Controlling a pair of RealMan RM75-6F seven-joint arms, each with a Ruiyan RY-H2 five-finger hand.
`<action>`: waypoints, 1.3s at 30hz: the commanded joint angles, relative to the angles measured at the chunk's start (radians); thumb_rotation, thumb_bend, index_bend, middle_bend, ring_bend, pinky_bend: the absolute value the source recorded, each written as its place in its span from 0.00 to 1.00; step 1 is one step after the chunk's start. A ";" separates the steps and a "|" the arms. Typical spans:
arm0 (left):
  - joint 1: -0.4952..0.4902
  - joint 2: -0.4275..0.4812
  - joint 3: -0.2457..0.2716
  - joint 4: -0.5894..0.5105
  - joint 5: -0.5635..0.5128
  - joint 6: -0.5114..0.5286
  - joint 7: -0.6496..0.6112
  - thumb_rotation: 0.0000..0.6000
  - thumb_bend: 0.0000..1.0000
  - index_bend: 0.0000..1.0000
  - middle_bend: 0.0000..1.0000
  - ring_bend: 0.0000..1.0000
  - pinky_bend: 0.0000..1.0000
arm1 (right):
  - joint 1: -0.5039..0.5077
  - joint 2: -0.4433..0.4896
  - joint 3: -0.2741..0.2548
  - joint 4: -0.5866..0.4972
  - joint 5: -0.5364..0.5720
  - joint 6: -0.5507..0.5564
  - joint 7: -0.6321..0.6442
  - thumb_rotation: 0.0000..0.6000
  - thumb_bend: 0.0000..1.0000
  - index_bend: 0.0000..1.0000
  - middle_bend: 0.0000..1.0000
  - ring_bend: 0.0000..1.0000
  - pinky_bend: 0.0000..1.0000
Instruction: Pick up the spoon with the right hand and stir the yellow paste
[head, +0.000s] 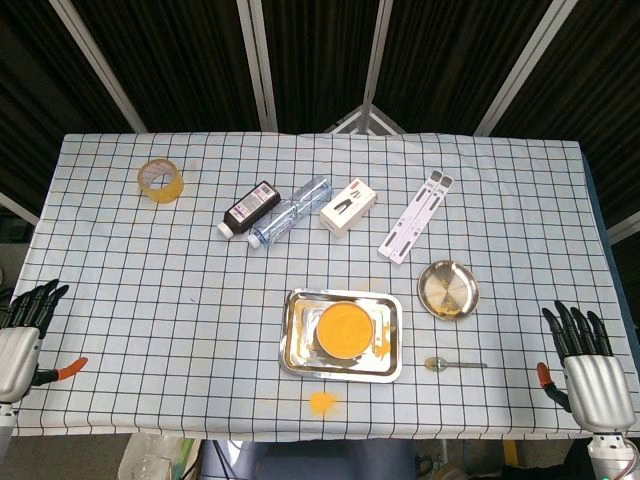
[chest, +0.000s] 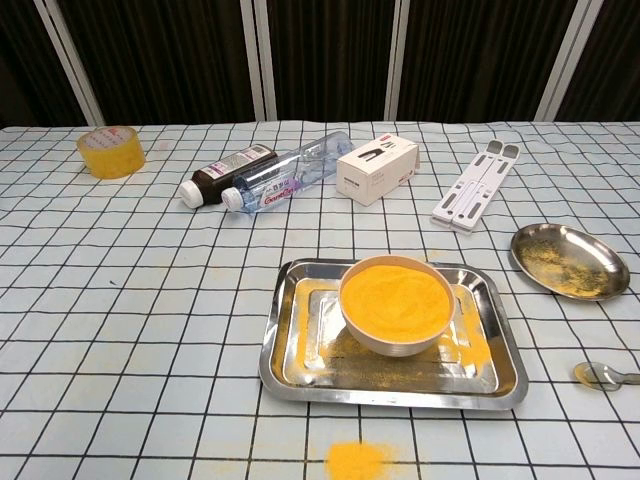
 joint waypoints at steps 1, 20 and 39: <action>0.000 0.000 0.000 0.000 0.001 0.001 -0.001 1.00 0.00 0.00 0.00 0.00 0.00 | 0.000 0.000 -0.001 -0.001 -0.001 0.000 -0.001 1.00 0.46 0.00 0.00 0.00 0.00; 0.006 0.002 0.000 -0.002 0.029 0.028 -0.010 1.00 0.00 0.00 0.00 0.00 0.00 | 0.031 -0.109 -0.032 -0.022 -0.031 -0.084 -0.170 1.00 0.46 0.36 0.33 0.01 0.00; 0.000 0.005 0.003 0.001 0.028 0.012 -0.018 1.00 0.00 0.00 0.00 0.00 0.00 | 0.096 -0.305 0.003 0.113 0.089 -0.232 -0.301 1.00 0.46 0.46 0.43 0.07 0.00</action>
